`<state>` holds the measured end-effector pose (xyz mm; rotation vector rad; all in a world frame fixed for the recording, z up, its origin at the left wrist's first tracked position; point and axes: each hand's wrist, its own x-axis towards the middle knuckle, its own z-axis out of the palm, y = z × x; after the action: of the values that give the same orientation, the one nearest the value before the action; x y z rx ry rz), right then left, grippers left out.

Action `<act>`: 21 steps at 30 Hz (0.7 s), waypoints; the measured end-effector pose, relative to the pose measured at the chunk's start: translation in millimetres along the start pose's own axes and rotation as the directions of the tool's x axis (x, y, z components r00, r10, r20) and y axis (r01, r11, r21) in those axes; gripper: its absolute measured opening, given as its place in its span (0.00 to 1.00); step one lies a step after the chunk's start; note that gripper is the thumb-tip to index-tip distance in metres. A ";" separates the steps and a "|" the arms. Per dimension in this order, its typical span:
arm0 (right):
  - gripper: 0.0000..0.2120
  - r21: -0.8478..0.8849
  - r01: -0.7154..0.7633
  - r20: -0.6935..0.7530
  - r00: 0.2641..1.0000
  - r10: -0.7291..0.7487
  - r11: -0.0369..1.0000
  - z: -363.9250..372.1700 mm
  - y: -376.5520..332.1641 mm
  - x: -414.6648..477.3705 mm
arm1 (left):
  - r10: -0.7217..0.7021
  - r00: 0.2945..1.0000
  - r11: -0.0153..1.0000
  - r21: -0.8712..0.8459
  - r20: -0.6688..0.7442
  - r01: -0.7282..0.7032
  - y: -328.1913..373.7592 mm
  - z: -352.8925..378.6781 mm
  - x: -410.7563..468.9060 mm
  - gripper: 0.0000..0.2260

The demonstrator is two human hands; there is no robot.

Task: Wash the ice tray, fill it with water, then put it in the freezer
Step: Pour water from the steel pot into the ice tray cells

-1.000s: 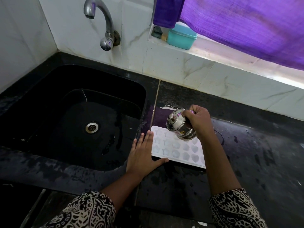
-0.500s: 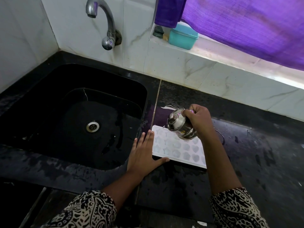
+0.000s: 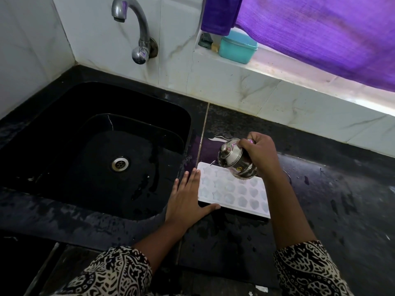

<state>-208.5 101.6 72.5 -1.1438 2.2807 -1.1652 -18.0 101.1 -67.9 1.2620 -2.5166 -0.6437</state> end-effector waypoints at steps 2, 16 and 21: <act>0.15 0.008 0.002 -0.007 1.000 -0.001 1.000 -0.4 -0.4 -0.4 | 0.000 1.000 1.000 0.004 0.000 0.000 -0.2 0.1 -0.3 0.51; 0.15 0.066 -0.021 -0.027 0.999 0.023 0.998 -2.7 3.0 0.9 | 0.002 1.000 1.000 -0.011 0.004 -0.002 0.1 -1.2 -0.2 0.51; 0.14 0.161 -0.079 -0.034 0.996 0.085 0.984 -2.8 5.3 -0.7 | 0.004 1.000 1.000 -0.004 0.004 -0.004 -0.6 -0.5 -0.2 0.51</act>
<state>-212.5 105.4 70.0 -0.9659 2.1961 -1.3232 -17.3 100.8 -67.8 1.2553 -2.5192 -0.6508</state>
